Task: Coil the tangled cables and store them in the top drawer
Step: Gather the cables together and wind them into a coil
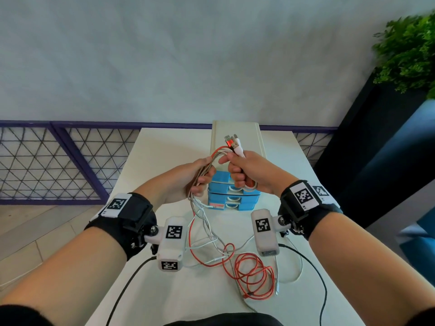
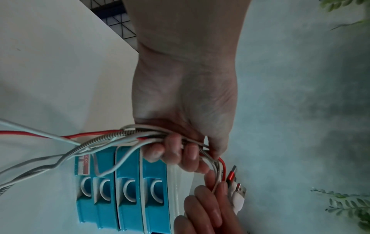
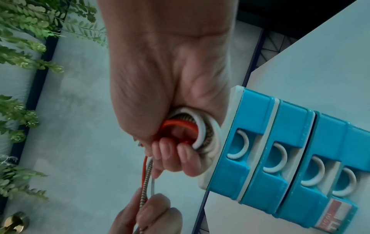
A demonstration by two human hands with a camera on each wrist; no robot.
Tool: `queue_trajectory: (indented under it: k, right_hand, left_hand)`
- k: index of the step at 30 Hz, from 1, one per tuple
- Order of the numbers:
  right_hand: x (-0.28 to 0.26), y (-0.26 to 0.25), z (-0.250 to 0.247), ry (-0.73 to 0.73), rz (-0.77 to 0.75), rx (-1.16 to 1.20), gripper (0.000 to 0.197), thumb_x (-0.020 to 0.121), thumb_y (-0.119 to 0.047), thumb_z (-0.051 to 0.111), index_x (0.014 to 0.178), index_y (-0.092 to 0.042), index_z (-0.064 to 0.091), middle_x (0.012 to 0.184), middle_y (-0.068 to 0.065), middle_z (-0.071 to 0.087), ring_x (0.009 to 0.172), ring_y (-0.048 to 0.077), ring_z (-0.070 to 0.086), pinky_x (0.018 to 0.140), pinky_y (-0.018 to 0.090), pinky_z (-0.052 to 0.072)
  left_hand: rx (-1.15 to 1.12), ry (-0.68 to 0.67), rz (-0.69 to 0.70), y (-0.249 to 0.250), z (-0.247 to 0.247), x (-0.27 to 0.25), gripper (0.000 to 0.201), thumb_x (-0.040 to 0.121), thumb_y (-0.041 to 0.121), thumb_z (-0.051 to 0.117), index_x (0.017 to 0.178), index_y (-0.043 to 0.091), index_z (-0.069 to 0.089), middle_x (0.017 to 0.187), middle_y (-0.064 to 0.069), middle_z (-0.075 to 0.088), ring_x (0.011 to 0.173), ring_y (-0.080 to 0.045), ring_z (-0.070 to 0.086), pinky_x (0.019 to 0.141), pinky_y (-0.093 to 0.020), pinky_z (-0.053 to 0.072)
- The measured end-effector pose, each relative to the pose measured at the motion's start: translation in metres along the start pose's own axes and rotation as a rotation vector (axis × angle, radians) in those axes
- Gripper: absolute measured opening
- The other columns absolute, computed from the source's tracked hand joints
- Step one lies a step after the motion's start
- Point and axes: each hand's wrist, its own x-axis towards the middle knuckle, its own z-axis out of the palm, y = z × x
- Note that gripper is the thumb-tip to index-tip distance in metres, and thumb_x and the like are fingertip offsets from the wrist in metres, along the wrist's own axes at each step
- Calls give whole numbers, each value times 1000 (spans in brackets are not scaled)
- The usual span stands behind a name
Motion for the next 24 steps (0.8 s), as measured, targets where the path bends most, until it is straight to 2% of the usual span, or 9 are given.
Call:
queue_trajectory:
  k: [2, 6, 9, 12, 15, 17, 20, 22, 24]
  right_hand:
    - [0, 0, -2, 5, -15, 6, 25, 104, -26, 39, 99, -6, 55, 61, -3, 32, 46, 8, 32, 45, 19, 34]
    - [1, 2, -5, 33, -38, 19, 25, 104, -25, 38, 91, -10, 53, 62, -1, 31, 47, 8, 32, 46, 19, 33]
    - [5, 5, -4, 70, -30, 48, 26, 103, -28, 38, 92, -10, 53, 62, 0, 30, 47, 8, 33, 45, 19, 35]
    - [9, 4, 0, 109, -19, 136, 33, 101, -40, 39, 94, -10, 52, 62, -2, 32, 49, 9, 35, 46, 20, 36]
    - [13, 5, 3, 112, -19, 230, 44, 97, -53, 39, 81, -13, 49, 64, -1, 31, 53, 11, 35, 50, 23, 36]
    - [15, 6, 4, 120, -35, 242, 49, 96, -57, 36, 73, -14, 44, 64, 2, 32, 55, 14, 36, 53, 25, 37]
    - [16, 5, 6, 118, -32, 228, 53, 93, -62, 36, 73, -14, 46, 62, 3, 39, 52, 13, 42, 53, 24, 41]
    - [14, 4, 7, 100, -20, 167, 50, 89, -62, 45, 72, -15, 45, 58, 1, 41, 48, 11, 44, 49, 22, 39]
    - [14, 4, 8, 82, -3, 126, 44, 84, -54, 61, 72, -14, 47, 58, 2, 46, 54, 15, 48, 55, 24, 40]
  left_hand:
    - [-76, -54, -9, -4, -1, -1, 43, 96, 52, 34, 76, 19, 53, 59, 5, 29, 46, -10, 30, 52, -22, 33]
    - [-236, -241, -37, -9, -4, -8, 43, 97, 47, 28, 85, 15, 54, 57, 5, 39, 50, -12, 41, 72, -29, 40]
    - [-153, -227, 5, -7, 1, -8, 35, 98, 41, 29, 81, 18, 50, 57, 7, 39, 49, -10, 39, 72, -29, 44]
    - [-20, -88, 67, -6, 14, -3, 32, 101, 36, 29, 80, 17, 45, 58, 6, 39, 49, -11, 37, 62, -24, 41]
    - [137, 103, 163, -6, 32, 3, 31, 102, 30, 30, 82, 15, 46, 62, 1, 41, 48, -12, 39, 54, -24, 42]
    - [300, 245, 248, -5, 44, 7, 30, 102, 29, 32, 81, 15, 49, 62, 1, 44, 47, -13, 41, 52, -26, 45]
    - [512, 417, 386, -4, 58, 11, 29, 100, 32, 36, 78, 23, 53, 61, 5, 50, 49, -12, 47, 54, -33, 49]
    - [653, 482, 431, -4, 64, 13, 29, 99, 36, 36, 75, 27, 50, 62, 9, 53, 54, -9, 51, 56, -32, 47]
    - [763, 523, 423, -3, 68, 14, 25, 98, 36, 34, 81, 27, 50, 66, 8, 54, 59, -11, 54, 53, -29, 42]
